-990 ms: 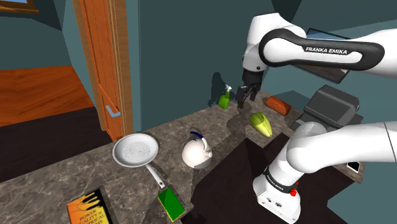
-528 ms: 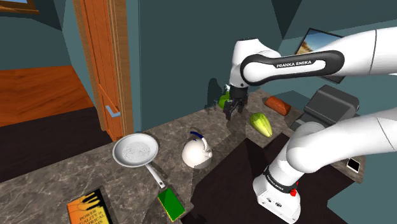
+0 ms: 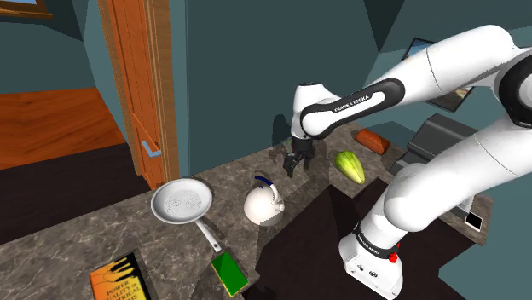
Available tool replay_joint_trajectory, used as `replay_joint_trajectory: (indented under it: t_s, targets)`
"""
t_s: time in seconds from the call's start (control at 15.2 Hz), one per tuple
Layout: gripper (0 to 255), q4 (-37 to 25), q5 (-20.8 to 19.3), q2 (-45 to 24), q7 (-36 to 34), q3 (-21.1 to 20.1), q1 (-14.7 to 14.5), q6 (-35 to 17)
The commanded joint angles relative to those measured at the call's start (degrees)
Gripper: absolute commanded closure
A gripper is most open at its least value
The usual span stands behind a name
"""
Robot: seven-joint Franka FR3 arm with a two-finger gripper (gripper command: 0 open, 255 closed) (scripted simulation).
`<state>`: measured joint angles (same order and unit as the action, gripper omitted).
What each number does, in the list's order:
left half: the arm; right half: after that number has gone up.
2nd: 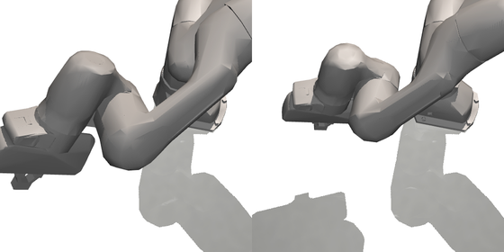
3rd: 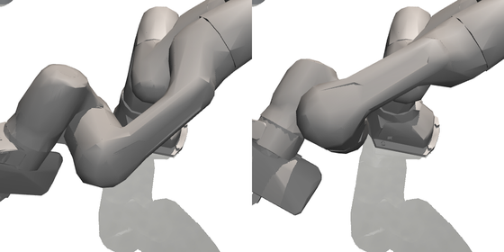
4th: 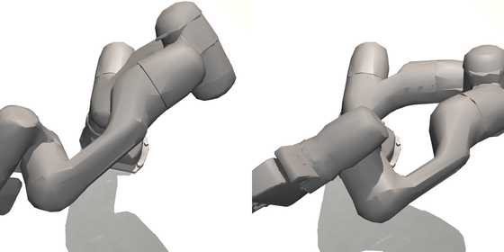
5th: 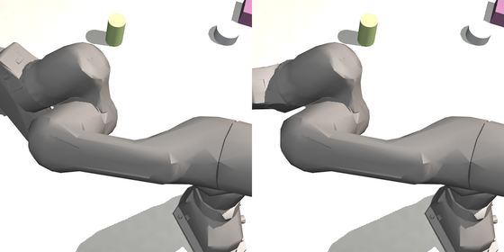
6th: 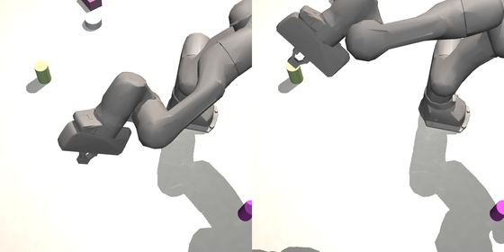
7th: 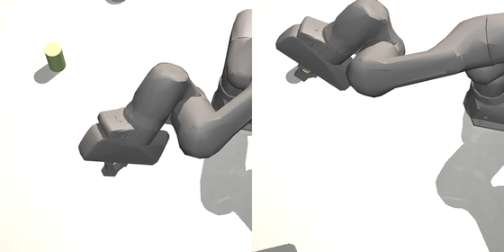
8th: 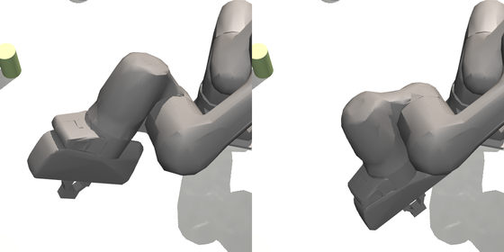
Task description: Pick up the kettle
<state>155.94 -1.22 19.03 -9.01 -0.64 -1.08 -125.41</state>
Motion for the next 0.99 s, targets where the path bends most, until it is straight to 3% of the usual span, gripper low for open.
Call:
replay_joint_trajectory:
  t_s: [0.0, 0.59, 0.92]
  targets:
    - [0, -0.21, 0.69, -5.12, 0.04, 0.15, -0.14, -4.72]
    - [0, -5.60, 6.00, -29.20, 2.42, -0.10, -0.59, -21.95]
    - [0, -6.41, 6.50, -33.66, 2.86, -0.35, -0.45, -25.57]
